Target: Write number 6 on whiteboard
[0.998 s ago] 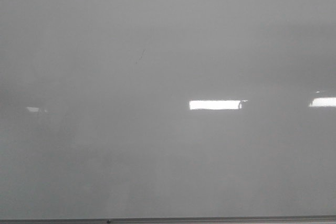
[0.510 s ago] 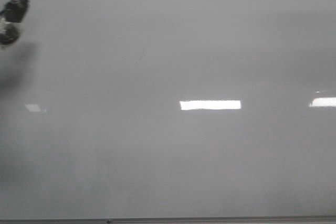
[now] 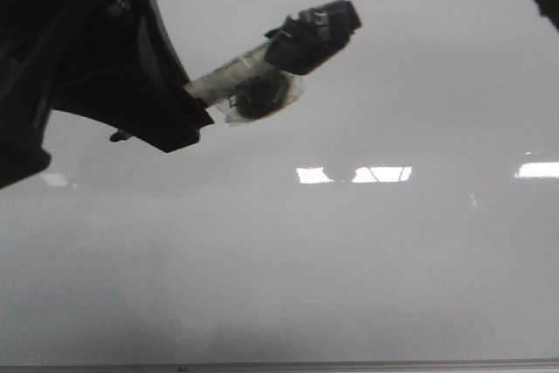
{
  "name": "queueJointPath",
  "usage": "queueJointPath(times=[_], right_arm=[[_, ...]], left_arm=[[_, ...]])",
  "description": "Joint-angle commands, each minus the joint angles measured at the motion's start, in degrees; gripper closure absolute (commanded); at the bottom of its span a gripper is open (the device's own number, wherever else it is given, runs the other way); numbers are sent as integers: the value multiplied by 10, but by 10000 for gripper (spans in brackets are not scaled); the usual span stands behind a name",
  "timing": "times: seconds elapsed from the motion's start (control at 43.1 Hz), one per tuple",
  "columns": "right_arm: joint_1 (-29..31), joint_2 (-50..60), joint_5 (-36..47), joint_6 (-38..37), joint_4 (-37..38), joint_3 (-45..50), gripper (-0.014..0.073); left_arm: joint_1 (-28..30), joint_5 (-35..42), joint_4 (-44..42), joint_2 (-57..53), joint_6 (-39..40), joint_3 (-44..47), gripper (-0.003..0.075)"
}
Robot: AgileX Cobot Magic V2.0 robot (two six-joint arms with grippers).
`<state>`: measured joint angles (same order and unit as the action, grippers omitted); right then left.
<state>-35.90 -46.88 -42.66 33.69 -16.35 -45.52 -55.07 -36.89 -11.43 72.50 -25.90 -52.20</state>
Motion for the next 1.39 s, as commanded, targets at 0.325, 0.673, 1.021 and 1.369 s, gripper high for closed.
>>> queueJointPath(times=[0.325, 0.673, 1.021, 1.369], right_arm=[[-120, -90, 108, 48, -16, -38, 1], [-121, -208, 19, 48, -16, -127, 35], [-121, -233, -19, 48, -14, -150, 428], [-108, -226, -35, 48, 4, -149, 652]], left_arm=[[-58, 43, -30, -17, -1, -20, 741], [-58, 43, -30, -17, -1, -20, 741], [-58, 36, -30, -17, -1, -20, 741], [-58, 36, -51, -17, -1, -20, 739]])
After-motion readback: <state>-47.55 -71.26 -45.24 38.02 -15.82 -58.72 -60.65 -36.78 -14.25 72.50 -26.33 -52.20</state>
